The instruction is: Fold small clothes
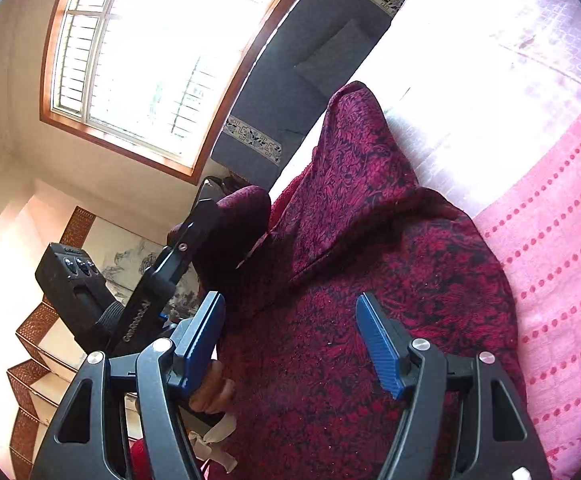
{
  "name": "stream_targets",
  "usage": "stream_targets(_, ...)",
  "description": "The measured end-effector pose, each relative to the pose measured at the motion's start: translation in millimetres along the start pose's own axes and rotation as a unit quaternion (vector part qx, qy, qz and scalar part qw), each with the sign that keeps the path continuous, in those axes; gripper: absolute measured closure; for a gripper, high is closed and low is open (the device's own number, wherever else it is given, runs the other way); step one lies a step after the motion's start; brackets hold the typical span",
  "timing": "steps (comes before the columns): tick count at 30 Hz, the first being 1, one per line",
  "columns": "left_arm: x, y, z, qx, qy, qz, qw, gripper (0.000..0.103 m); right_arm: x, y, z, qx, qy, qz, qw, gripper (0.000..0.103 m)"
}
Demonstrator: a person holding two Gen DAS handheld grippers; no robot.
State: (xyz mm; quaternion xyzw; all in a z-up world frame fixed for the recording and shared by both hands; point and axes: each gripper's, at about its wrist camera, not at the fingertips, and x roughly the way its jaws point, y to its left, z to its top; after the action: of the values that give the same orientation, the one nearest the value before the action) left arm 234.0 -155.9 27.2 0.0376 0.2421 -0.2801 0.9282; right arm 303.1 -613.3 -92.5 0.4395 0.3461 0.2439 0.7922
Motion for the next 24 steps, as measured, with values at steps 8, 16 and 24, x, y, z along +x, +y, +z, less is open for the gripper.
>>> stream_targets(8, -83, 73, -25, -0.099, -0.032, -0.007, 0.9946, 0.015, 9, 26, 18, -0.044, 0.004, -0.020, 0.999, 0.036)
stream_targets(16, -83, 166, -99, -0.239, 0.009, 0.064, 0.9688, 0.015, 72, 106, 14, -0.164, 0.050, -0.065, 0.983, 0.033)
stream_targets(24, -86, 182, -115, -0.291, -0.002, 0.058, 0.9549, 0.015, 144, 159, -57, -0.353, 0.049, -0.235, 0.904, 0.026)
